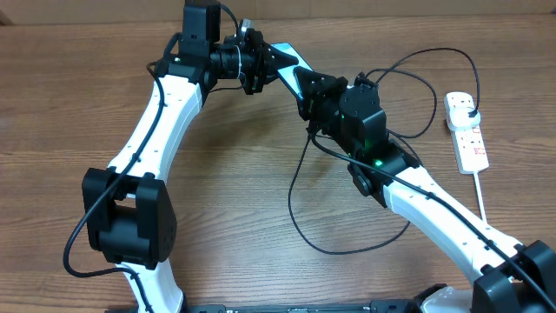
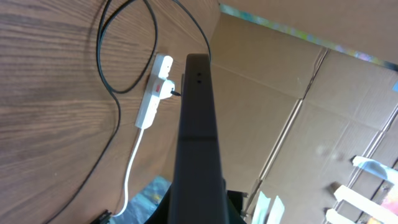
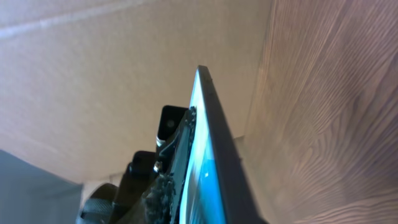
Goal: Plug charger to phone and switch on socket
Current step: 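Open the right gripper and withdraw it, leaving the phone in the left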
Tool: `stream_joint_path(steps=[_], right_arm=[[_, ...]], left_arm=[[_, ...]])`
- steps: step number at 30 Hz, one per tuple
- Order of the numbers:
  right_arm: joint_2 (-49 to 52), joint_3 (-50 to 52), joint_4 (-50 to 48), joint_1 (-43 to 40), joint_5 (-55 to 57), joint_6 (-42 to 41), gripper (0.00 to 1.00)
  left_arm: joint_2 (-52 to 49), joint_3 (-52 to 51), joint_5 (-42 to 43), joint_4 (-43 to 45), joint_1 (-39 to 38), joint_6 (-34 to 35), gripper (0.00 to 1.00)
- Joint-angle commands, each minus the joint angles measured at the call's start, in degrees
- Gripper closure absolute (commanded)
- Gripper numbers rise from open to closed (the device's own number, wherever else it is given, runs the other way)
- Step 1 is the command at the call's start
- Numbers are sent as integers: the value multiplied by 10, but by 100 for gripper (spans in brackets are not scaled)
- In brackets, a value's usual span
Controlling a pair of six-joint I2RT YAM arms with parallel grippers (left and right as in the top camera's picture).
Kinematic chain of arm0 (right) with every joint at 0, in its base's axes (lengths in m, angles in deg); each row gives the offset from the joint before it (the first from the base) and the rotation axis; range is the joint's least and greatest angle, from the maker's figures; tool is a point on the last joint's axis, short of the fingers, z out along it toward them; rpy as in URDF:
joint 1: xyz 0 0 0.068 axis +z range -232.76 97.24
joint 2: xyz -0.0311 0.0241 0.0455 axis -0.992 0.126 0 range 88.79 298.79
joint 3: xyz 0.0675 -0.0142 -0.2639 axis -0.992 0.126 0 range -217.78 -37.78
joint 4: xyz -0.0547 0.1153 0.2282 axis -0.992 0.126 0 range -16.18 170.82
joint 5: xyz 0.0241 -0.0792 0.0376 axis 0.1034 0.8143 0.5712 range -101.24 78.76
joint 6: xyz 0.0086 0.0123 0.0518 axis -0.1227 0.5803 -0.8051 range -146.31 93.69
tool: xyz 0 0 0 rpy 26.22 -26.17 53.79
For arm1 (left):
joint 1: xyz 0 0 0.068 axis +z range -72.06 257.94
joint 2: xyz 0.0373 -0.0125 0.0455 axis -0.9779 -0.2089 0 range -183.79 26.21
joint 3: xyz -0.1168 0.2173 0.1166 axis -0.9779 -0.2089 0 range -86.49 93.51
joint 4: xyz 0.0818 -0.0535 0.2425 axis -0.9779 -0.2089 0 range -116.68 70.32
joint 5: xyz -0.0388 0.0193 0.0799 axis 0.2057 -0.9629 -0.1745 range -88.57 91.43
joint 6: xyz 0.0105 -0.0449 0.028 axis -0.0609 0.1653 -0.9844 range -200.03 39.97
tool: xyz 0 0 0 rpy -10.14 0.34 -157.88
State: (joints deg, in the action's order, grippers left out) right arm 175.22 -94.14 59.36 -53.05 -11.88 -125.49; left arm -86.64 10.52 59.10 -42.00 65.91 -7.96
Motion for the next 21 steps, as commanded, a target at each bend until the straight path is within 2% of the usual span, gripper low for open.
stream_joint_path(steps=[1,4,7,14,21], right_arm=[[-8,-19,-4,2,4,17,71],[-8,-19,-2,2,3,19,65],[-8,-19,9,-1,4,36,59],[-8,-19,43,-46,-47,194,51],[-8,-19,107,-106,-136,280,42]], left_arm=[[-4,6,-13,3,1,-39,96],[-4,6,-13,3,6,-70,96],[-4,6,-16,3,12,-128,96],[-4,6,-23,-29,27,-259,96],[-4,6,-76,-127,44,-362,96]])
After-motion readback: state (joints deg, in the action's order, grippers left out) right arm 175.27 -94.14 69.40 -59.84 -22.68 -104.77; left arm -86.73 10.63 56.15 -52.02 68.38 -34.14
